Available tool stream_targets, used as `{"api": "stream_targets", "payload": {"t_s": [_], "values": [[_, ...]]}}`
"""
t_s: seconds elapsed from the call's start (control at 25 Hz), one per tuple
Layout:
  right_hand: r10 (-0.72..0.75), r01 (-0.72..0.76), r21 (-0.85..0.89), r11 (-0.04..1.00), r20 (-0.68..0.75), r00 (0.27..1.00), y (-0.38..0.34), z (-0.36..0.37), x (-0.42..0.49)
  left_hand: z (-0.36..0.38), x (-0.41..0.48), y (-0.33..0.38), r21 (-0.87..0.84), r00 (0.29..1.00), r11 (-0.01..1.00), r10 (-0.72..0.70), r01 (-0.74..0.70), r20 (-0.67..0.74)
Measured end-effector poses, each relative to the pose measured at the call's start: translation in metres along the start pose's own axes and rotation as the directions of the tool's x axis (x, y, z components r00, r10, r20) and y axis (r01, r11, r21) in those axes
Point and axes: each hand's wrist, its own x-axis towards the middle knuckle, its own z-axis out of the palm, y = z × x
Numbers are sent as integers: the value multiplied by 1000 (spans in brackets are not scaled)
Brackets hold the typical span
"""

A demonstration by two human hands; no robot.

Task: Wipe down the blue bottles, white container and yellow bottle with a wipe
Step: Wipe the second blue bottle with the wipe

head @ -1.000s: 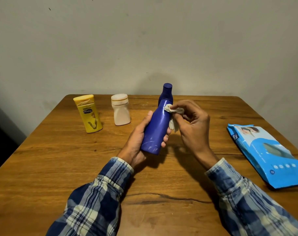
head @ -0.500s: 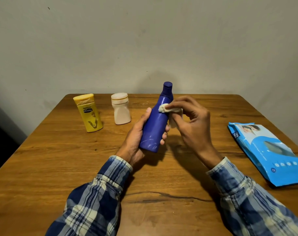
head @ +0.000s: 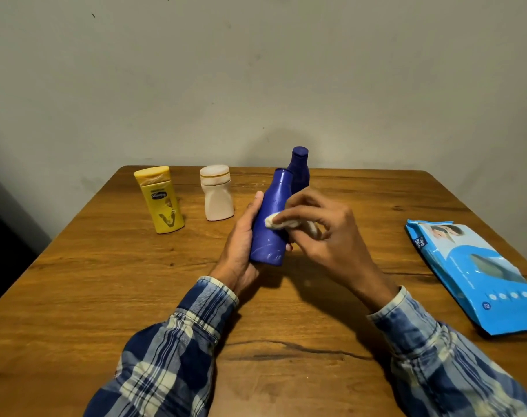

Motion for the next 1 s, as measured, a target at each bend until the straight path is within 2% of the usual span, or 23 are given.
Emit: {"api": "stream_targets", "payload": {"t_s": [0.04, 0.08, 0.2, 0.24, 0.32, 0.36, 0.4, 0.44, 0.52, 0.56, 0.6, 0.68, 0.72, 0.76, 0.8, 0.88, 0.92, 0.96, 1.0], "values": [[-58, 60, -30, 998, 60, 997, -1, 3, -1, -1, 2, 0, -34, 1000, 999, 3, -3, -1], [-61, 63, -37, 997, 49, 997, 0, 3, 1, -2, 3, 0, -44, 1000, 999, 11, -11, -4], [126, -123, 27, 992, -159, 979, 4, 0, 6, 0, 5, -2, 29, 999, 999, 36, -35, -34], [118, -119, 2, 993, -143, 983, 1, 1, 6, 0, 6, -2, 4, 999, 1000, 30, -30, -42], [-8, 11, -55, 998, 62, 998, -8, 12, 0, -1, 3, -1, -77, 999, 997, 4, -7, -42], [-75, 87, -58, 995, 180, 981, -14, 18, -5, -1, 2, 0, -108, 999, 994, -6, 1, -46], [-113, 131, -58, 990, 237, 965, -16, 20, -6, -1, 1, 1, -130, 999, 992, -10, 3, -53], [-101, 115, -56, 992, 210, 973, -15, 19, -4, 1, 1, 2, -154, 999, 988, -7, -1, -52], [31, -31, -51, 998, -10, 999, -6, 11, 3, 4, -1, 2, -194, 999, 981, -12, 6, -29], [80, -85, -61, 995, -70, 994, -4, 6, 4, 6, -1, 1, -201, 1000, 980, -17, 11, -27], [81, -85, -82, 993, -55, 995, -5, 5, 3, 7, -2, 1, -207, 999, 978, -24, 16, -34], [-30, 50, -122, 991, 160, 987, -16, 15, -5, 5, -5, 2, -230, 996, 972, -59, 44, -60], [-87, 124, -119, 985, 280, 956, -22, 18, -9, 4, -6, 3, -239, 993, 970, -77, 53, -91], [-113, 161, -120, 980, 333, 936, -23, 18, -9, 2, -5, 4, -252, 990, 966, -81, 51, -113], [-91, 134, -122, 983, 307, 947, -19, 16, -6, 2, -4, 4, -273, 991, 961, -76, 44, -108], [23, -10, -109, 994, 119, 993, -9, 8, 1, 2, -3, 4, -317, 996, 947, -68, 45, -60], [60, -50, -111, 993, 83, 995, -9, 5, 2, 2, -2, 3, -326, 996, 944, -73, 54, -46], [54, -39, -127, 991, 113, 992, -13, 7, 0, 2, -2, 3, -323, 995, 944, -82, 61, -50], [-4, 33, -148, 988, 198, 980, -18, 12, -3, 1, -3, 3, -312, 994, 948, -88, 62, -71]]}}
